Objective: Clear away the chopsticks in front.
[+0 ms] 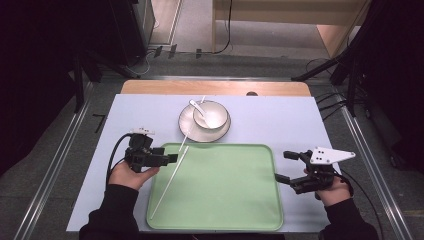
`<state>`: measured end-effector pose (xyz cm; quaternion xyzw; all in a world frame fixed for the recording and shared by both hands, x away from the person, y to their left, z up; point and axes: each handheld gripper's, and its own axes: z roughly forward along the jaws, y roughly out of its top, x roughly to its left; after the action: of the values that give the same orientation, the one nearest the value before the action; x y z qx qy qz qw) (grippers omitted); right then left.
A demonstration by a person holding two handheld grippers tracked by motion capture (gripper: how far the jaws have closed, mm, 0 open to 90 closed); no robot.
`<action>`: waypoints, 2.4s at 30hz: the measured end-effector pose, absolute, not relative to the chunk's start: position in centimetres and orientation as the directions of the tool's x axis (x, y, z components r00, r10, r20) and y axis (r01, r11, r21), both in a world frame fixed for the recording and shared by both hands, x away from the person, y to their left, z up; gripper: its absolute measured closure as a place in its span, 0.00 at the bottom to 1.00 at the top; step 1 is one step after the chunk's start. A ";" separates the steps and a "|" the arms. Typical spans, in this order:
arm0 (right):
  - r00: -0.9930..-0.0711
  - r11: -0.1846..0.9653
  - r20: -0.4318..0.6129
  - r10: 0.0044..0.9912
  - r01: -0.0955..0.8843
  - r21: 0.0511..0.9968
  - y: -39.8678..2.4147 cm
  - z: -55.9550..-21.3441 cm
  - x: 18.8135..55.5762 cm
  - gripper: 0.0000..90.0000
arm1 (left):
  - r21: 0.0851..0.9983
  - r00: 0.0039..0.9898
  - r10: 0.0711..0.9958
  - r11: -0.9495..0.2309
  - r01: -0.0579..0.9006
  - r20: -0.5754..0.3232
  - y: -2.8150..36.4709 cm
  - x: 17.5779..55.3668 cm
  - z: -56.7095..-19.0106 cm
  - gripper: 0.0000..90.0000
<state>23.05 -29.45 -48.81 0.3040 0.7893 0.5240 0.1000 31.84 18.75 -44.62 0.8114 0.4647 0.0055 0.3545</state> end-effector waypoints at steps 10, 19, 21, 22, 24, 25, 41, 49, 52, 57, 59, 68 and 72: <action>-0.794 0.265 0.163 0.586 0.378 0.887 -29.5 -48.8 23.0 0.16 | 0.589 0.605 0.743 -0.361 0.723 -0.286 17.1 35.3 -44.0 0.37; -0.791 0.259 0.167 0.589 0.380 0.888 -29.7 -48.8 22.9 0.16 | 0.574 0.612 0.747 -0.390 0.720 -0.261 15.9 37.9 -44.6 0.42; -0.790 0.258 0.168 0.590 0.381 0.888 -29.7 -48.9 22.9 0.16 | 0.579 0.618 0.744 -0.395 0.713 -0.254 15.6 38.8 -44.7 0.43; -0.790 0.258 0.168 0.590 0.381 0.888 -29.7 -48.9 22.9 0.16 | 0.579 0.618 0.744 -0.395 0.713 -0.254 15.6 38.8 -44.7 0.43; -0.789 0.257 0.167 0.591 0.381 0.888 -29.8 -48.9 22.8 0.16 | 0.577 0.618 0.747 -0.400 0.712 -0.245 15.4 39.3 -44.9 0.43; -0.789 0.257 0.167 0.591 0.381 0.888 -29.8 -48.9 22.8 0.16 | 0.572 0.620 0.747 -0.407 0.712 -0.240 15.4 39.7 -45.0 0.43; -0.786 0.254 0.167 0.595 0.381 0.889 -30.0 -48.8 22.5 0.16 | 0.510 0.587 0.783 -0.426 0.747 -0.205 13.5 43.2 -47.3 0.58; -0.783 0.252 0.168 0.599 0.383 0.889 -30.1 -48.8 22.4 0.16 | 0.515 0.569 0.800 -0.413 0.751 -0.189 12.8 43.6 -47.9 0.67; -0.783 0.252 0.169 0.599 0.385 0.888 -30.2 -48.8 22.3 0.16 | 0.508 0.551 0.817 -0.405 0.760 -0.173 12.3 43.9 -48.3 0.74; -0.781 0.250 0.169 0.601 0.385 0.888 -30.2 -48.8 22.2 0.16 | 0.504 0.535 0.831 -0.399 0.766 -0.155 12.0 44.2 -48.6 0.80; -0.780 0.250 0.168 0.602 0.384 0.889 -30.3 -48.8 22.2 0.16 | 0.499 0.521 0.837 -0.383 0.778 -0.169 12.0 44.4 -48.9 0.87; -0.782 0.252 0.169 0.600 0.386 0.887 -30.3 -48.9 22.2 0.16 | 0.492 0.505 0.846 -0.372 0.787 -0.169 12.1 44.6 -49.1 0.95; -0.781 0.251 0.169 0.601 0.386 0.888 -30.3 -48.9 22.2 0.16 | 0.491 0.502 0.847 -0.366 0.790 -0.176 12.2 44.6 -49.0 0.95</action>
<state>22.20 -30.28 -48.87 0.3147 0.7843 0.5247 0.1025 44.57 12.22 -48.97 0.8247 0.4963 0.0533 0.2658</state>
